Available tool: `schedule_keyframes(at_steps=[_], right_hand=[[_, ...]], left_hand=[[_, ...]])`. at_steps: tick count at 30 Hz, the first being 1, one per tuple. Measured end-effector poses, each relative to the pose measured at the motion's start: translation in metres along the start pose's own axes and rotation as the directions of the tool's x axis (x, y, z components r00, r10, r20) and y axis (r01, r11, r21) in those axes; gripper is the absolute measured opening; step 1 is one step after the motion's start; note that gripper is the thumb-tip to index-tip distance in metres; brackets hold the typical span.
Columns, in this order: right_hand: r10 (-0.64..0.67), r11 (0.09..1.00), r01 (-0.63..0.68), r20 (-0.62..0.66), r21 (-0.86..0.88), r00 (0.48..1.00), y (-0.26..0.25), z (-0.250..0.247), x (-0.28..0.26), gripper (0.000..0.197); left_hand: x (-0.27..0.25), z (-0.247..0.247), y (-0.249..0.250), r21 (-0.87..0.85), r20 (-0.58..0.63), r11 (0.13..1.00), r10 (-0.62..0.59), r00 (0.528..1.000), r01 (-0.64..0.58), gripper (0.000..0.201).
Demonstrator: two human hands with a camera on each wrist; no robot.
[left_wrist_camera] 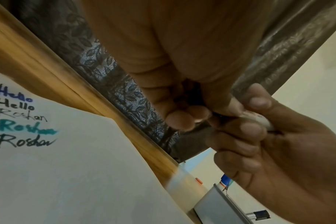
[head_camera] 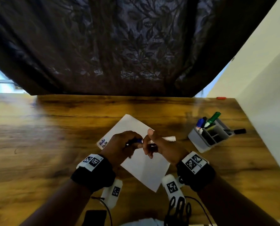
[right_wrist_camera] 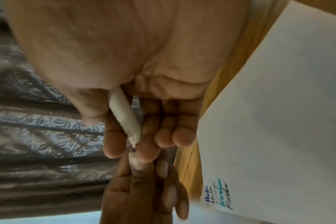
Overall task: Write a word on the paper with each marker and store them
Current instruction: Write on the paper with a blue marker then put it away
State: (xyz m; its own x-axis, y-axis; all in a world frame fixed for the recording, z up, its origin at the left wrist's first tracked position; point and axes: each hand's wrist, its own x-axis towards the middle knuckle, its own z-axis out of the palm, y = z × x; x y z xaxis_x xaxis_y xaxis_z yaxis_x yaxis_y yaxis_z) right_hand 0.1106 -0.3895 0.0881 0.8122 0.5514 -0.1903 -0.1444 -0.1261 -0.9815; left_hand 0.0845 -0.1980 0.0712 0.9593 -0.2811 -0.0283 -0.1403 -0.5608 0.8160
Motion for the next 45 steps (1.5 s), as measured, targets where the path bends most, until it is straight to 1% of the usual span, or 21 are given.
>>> schedule_keyframes(at_steps=[2,3,4,5,6,7,9,11,13,15,17,19,22,24,26,28,31,34,37,40,45], right_hand=[[0.042,0.998,-0.036,0.109,-0.052,0.993,-0.007,-0.011,0.002,0.049],[0.039,0.999,-0.039,0.135,-0.003,0.990,-0.010,-0.021,0.002,0.044],[0.008,0.994,-0.017,0.086,0.105,0.996,-0.014,-0.034,0.001,0.038],[-0.026,0.974,0.030,-0.021,0.225,0.999,-0.019,-0.050,-0.001,0.038],[-0.059,0.958,0.091,-0.124,0.272,0.991,-0.027,-0.070,-0.004,0.040],[-0.100,0.958,0.145,-0.188,0.247,0.977,-0.034,-0.089,-0.008,0.042],[-0.145,0.968,0.188,-0.237,0.168,0.961,-0.046,-0.112,-0.012,0.042],[-0.166,0.964,0.213,-0.263,0.159,0.950,-0.043,-0.116,-0.004,0.032],[-0.158,0.971,0.201,-0.284,0.128,0.946,-0.025,-0.099,0.010,0.015],[-0.111,0.987,0.135,-0.243,0.085,0.964,0.000,-0.067,0.024,0.006],[-0.058,0.997,0.067,-0.167,0.045,0.984,0.025,-0.034,0.034,0.010],[-0.026,1.000,0.025,-0.097,-0.009,0.995,0.045,-0.002,0.043,0.015],[-0.017,0.992,0.018,0.010,-0.123,1.000,0.071,0.033,0.056,0.016],[-0.036,0.969,0.041,0.025,-0.243,0.999,0.084,0.044,0.064,0.015],[-0.061,0.932,0.061,0.009,-0.358,0.998,0.094,0.051,0.070,0.013],[-0.079,0.911,0.071,-0.003,-0.405,0.997,0.101,0.052,0.071,0.013],[-0.092,0.905,0.087,0.009,-0.417,0.996,0.112,0.053,0.070,0.015],[-0.187,0.880,0.161,-0.014,-0.448,0.982,0.124,0.056,0.069,0.016],[-0.264,0.869,0.215,-0.050,-0.445,0.963,0.130,0.059,0.070,0.014],[-0.289,0.875,0.236,-0.065,-0.423,0.955,0.131,0.061,0.071,0.015],[-0.334,0.857,0.281,-0.051,-0.432,0.941,0.132,0.065,0.071,0.021]], left_hand=[[-0.001,-0.003,-0.004,0.050,0.053,0.999,-0.012,0.999,0.009,0.010],[-0.004,-0.009,-0.012,0.082,0.066,0.996,-0.046,0.997,0.041,0.010],[-0.009,-0.019,-0.025,0.072,0.055,0.992,-0.110,0.992,0.106,0.009],[-0.016,-0.031,-0.040,0.015,0.026,0.982,-0.187,0.982,0.187,0.007],[-0.024,-0.045,-0.053,-0.040,-0.022,0.962,-0.270,0.963,0.269,0.010],[-0.033,-0.057,-0.066,-0.068,-0.071,0.940,-0.338,0.938,0.334,0.015],[-0.049,-0.068,-0.082,-0.098,-0.142,0.909,-0.415,0.899,0.404,0.011],[-0.056,-0.060,-0.085,-0.107,-0.206,0.905,-0.425,0.881,0.411,0.010],[-0.057,-0.042,-0.085,-0.080,-0.231,0.902,-0.431,0.872,0.424,0.013],[-0.055,-0.022,-0.088,-0.021,-0.222,0.885,-0.458,0.861,0.466,0.017],[-0.052,-0.005,-0.090,0.063,-0.230,0.886,-0.435,0.870,0.460,0.015],[-0.052,0.003,-0.093,0.054,-0.220,0.887,-0.437,0.872,0.459,0.027],[-0.052,0.005,-0.100,0.107,-0.195,0.860,-0.474,0.859,0.499,0.043],[-0.051,0.006,-0.103,0.130,-0.188,0.850,-0.484,0.855,0.510,0.047],[-0.052,0.009,-0.106,0.166,-0.198,0.830,-0.501,0.843,0.532,0.048],[-0.051,0.010,-0.107,0.189,-0.206,0.815,-0.513,0.833,0.548,0.051],[-0.049,0.011,-0.111,0.197,-0.213,0.810,-0.515,0.830,0.553,0.055],[-0.049,0.011,-0.114,0.176,-0.219,0.811,-0.520,0.825,0.558,0.057],[-0.050,0.010,-0.115,0.139,-0.205,0.827,-0.514,0.833,0.545,0.059],[-0.051,0.008,-0.116,0.108,-0.187,0.830,-0.524,0.831,0.547,0.062],[-0.051,0.004,-0.118,0.059,-0.162,0.834,-0.535,0.829,0.549,0.062]])
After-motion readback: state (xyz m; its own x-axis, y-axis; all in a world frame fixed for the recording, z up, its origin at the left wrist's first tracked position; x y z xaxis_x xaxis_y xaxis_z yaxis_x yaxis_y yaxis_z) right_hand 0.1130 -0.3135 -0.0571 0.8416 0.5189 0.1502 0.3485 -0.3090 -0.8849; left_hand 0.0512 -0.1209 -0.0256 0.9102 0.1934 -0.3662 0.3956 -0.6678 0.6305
